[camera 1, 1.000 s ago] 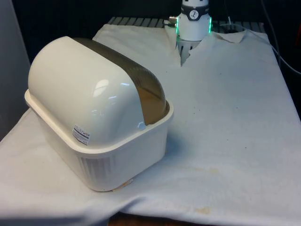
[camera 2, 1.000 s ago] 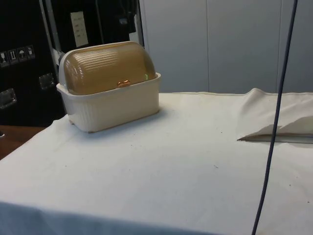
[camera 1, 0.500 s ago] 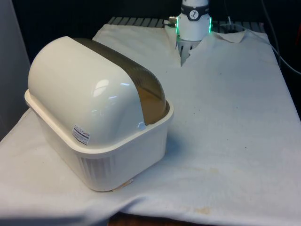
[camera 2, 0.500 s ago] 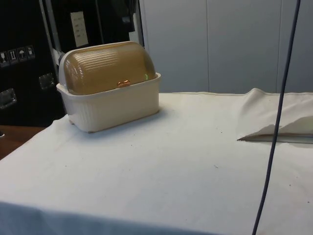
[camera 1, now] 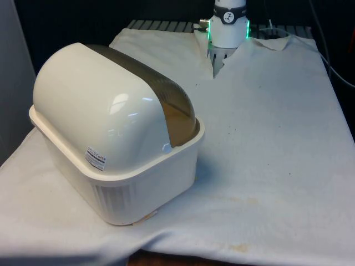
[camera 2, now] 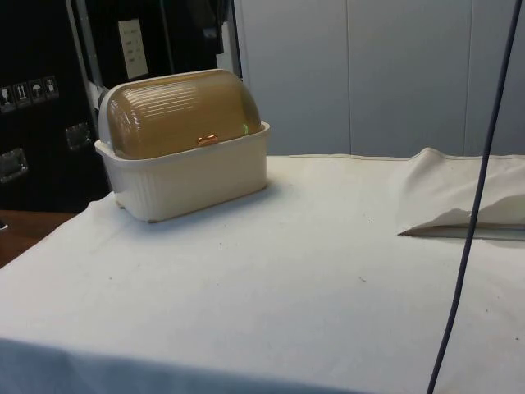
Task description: Open the lid, then close it.
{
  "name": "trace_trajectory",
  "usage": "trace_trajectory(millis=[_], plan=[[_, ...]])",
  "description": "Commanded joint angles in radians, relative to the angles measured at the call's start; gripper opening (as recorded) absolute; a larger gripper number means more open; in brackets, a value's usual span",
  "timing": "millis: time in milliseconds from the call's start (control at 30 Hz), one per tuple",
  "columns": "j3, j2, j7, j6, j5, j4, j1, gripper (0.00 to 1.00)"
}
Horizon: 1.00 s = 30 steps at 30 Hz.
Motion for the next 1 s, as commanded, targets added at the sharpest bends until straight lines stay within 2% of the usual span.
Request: trace_trajectory(millis=[0, 33, 67, 100, 233, 333, 367, 467, 633, 667, 767, 900, 933, 967], plan=[[0.002, -0.004, 0.015, 0.027, -0.012, -0.009, 0.001, 0.00], [0.003, -0.004, 0.019, 0.035, -0.014, -0.011, 0.001, 0.00], [0.001, 0.001, 0.005, 0.013, -0.002, -0.003, 0.000, 0.00], [0.003, -0.004, 0.022, 0.043, -0.016, -0.014, 0.001, 0.00], [0.006, -0.004, 0.041, 0.087, -0.022, -0.030, 0.001, 0.00], [0.008, -0.004, 0.053, 0.113, -0.022, -0.041, 0.001, 0.00], [0.006, 0.001, 0.039, 0.095, -0.012, -0.033, 0.000, 0.00], [0.010, -0.003, 0.068, 0.149, -0.022, -0.055, 0.001, 0.00], [0.013, -0.002, 0.086, 0.192, -0.022, -0.073, 0.000, 0.00], [0.012, 0.001, 0.073, 0.176, -0.012, -0.067, 0.000, 0.00], [0.014, 0.000, 0.098, 0.230, -0.023, -0.090, 0.000, 0.00], [0.014, -0.001, 0.109, 0.268, -0.025, -0.112, -0.001, 0.00], [0.013, 0.002, 0.097, 0.253, -0.013, -0.107, 0.000, 0.00], [0.014, -0.001, 0.112, 0.277, -0.026, -0.118, -0.001, 0.00]])
